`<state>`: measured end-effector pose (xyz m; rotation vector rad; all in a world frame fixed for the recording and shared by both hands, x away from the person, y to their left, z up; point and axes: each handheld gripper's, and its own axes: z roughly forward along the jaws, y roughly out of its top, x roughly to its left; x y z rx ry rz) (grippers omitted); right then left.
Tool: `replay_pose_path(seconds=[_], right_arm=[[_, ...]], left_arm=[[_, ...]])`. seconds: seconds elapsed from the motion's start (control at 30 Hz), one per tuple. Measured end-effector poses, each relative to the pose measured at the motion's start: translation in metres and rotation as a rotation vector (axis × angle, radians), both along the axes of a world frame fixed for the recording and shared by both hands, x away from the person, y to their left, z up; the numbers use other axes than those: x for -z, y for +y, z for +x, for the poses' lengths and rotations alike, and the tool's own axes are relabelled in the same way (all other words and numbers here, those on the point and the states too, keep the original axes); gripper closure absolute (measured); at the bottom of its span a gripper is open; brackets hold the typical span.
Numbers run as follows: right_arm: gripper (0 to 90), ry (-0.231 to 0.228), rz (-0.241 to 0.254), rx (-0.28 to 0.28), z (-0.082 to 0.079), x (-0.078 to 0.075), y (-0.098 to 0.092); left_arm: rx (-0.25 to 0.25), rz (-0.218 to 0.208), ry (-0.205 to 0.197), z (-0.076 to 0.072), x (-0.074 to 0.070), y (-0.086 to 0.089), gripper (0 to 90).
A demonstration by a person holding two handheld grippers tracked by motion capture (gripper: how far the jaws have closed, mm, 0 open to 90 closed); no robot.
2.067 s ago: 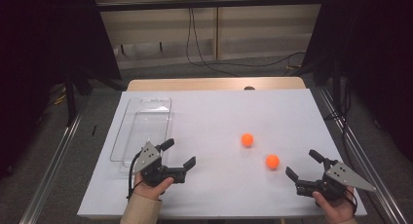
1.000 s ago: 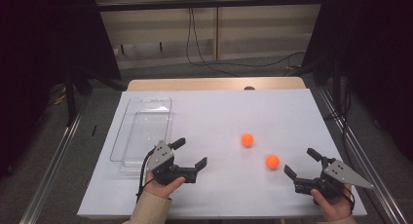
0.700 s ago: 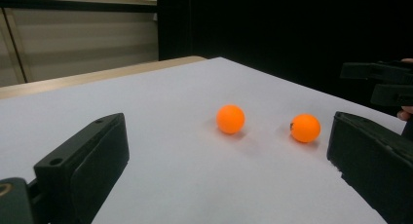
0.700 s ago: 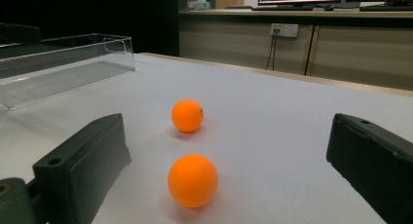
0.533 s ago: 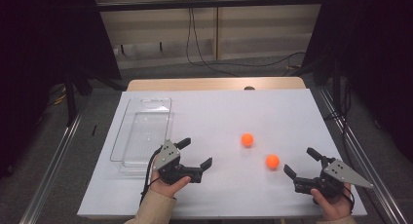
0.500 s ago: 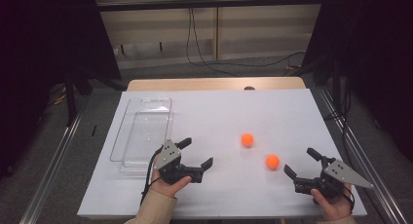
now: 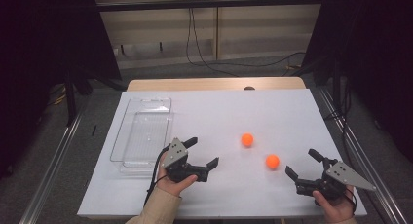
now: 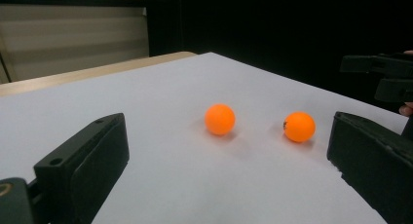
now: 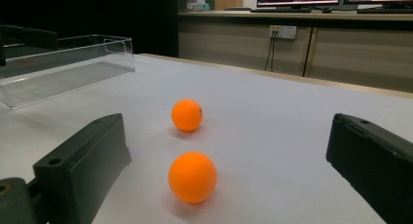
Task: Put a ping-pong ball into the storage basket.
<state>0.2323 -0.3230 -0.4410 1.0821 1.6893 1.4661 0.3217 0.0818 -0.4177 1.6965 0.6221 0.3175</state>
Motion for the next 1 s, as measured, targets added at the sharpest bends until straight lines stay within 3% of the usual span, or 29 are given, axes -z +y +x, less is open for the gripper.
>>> replay_pose_path(seconds=[1.0], right_arm=[[1.0,0.000,0.010,-0.001,0.000,0.000,0.000]], left_arm=[[0.042,0.020,0.026,0.008,0.006,-0.026,1.8]])
